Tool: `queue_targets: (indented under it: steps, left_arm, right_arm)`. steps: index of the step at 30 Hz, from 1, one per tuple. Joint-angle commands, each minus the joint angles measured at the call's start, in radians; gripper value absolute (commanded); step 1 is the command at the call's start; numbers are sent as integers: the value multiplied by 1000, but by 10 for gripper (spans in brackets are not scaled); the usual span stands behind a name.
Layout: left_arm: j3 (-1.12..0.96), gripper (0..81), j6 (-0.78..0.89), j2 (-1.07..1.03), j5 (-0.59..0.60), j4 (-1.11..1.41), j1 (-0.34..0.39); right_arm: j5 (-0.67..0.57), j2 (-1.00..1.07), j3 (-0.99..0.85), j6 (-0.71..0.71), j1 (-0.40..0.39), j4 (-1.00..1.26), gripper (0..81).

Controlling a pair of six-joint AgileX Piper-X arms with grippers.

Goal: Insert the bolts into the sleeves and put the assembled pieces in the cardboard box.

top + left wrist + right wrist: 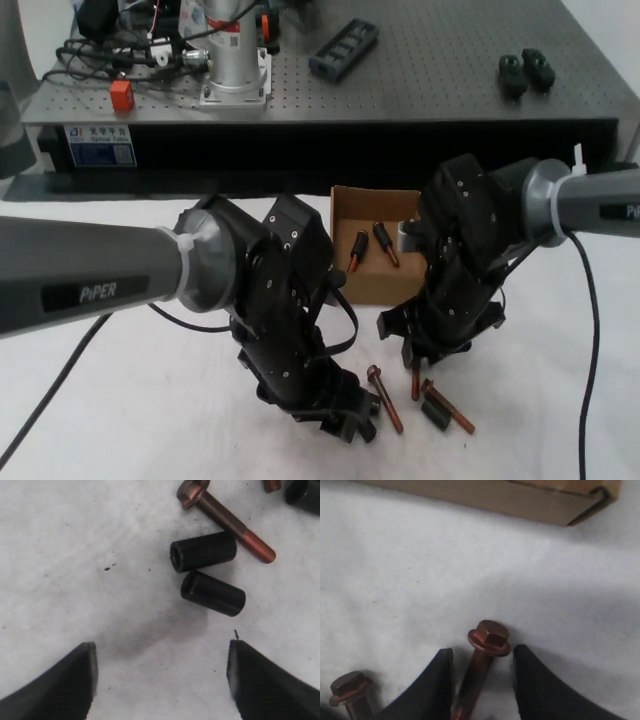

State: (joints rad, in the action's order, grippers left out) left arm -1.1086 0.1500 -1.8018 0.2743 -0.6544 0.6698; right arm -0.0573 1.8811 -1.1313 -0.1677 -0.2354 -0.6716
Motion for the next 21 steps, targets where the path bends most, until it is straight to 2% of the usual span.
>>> queue_targets:
  steps: [1, 3, 7, 13, 21]
  left_arm:
    - [-11, 525, 7, -2, -10, 2, 0]
    - [-11, 525, 7, -2, -10, 2, 0]
    - [-11, 525, 41, -2, -4, 2, 0]
    - [-11, 525, 122, -2, 59, 2, 7]
    - [-12, 515, 263, -9, 91, 60, 41]
  right_arm:
    - [-13, 13, 1, -5, -1, -7, 286]
    - [-27, 13, 1, -5, -1, -9, 233]
    - [-39, 13, 1, 18, -1, -5, 24]
    - [-50, 2, 1, 33, 7, 37, 18]
    - [-50, -149, 1, 40, 62, 60, 18]
